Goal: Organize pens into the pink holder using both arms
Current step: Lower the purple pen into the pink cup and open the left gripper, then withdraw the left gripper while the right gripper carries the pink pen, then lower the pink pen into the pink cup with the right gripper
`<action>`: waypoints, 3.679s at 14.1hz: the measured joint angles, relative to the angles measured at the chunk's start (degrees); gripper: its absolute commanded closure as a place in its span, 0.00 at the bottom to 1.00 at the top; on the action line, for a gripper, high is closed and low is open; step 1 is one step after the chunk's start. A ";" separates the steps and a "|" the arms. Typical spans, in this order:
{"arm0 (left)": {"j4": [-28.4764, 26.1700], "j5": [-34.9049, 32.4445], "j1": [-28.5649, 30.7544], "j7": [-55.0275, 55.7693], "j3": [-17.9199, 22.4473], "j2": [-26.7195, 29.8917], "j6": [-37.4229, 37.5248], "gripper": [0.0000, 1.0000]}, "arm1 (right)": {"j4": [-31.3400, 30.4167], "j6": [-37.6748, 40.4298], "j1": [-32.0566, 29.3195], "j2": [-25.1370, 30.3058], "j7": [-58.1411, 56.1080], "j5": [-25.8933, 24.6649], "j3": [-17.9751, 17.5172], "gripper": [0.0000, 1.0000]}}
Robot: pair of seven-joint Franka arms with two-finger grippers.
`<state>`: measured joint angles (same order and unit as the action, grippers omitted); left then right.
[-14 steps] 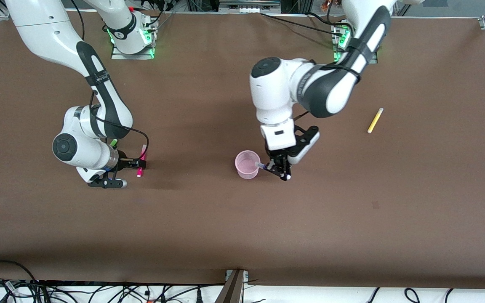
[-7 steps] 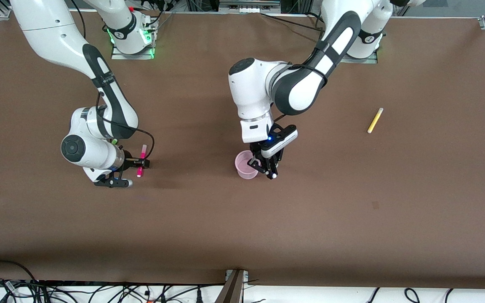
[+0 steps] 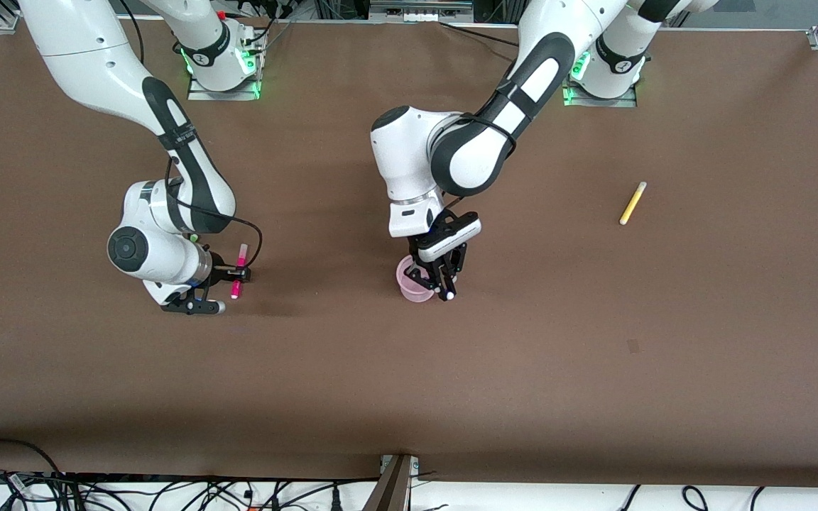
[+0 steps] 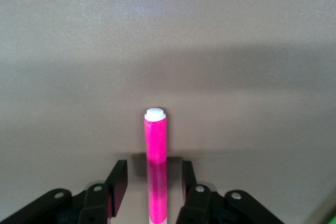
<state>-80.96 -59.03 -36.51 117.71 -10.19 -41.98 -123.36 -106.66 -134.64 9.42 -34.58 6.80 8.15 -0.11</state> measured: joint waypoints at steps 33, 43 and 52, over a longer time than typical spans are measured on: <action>3.05 49.91 23.71 -85.60 7.39 19.17 17.76 0.00 | 1.64 -5.21 9.83 14.98 7.15 -6.58 -8.56 1.00; -8.53 53.99 34.12 -108.32 7.20 28.38 16.96 0.00 | 14.43 -11.02 20.94 6.77 35.25 -24.76 -9.58 1.00; -12.86 56.14 35.66 -113.04 6.84 32.72 16.28 0.00 | 25.62 -13.68 29.72 -5.98 45.55 -35.84 -1.31 1.00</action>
<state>-93.82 -2.89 -0.84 4.67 -3.35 -9.26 -107.08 -81.04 -148.32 39.14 -40.57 52.35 -27.69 -1.42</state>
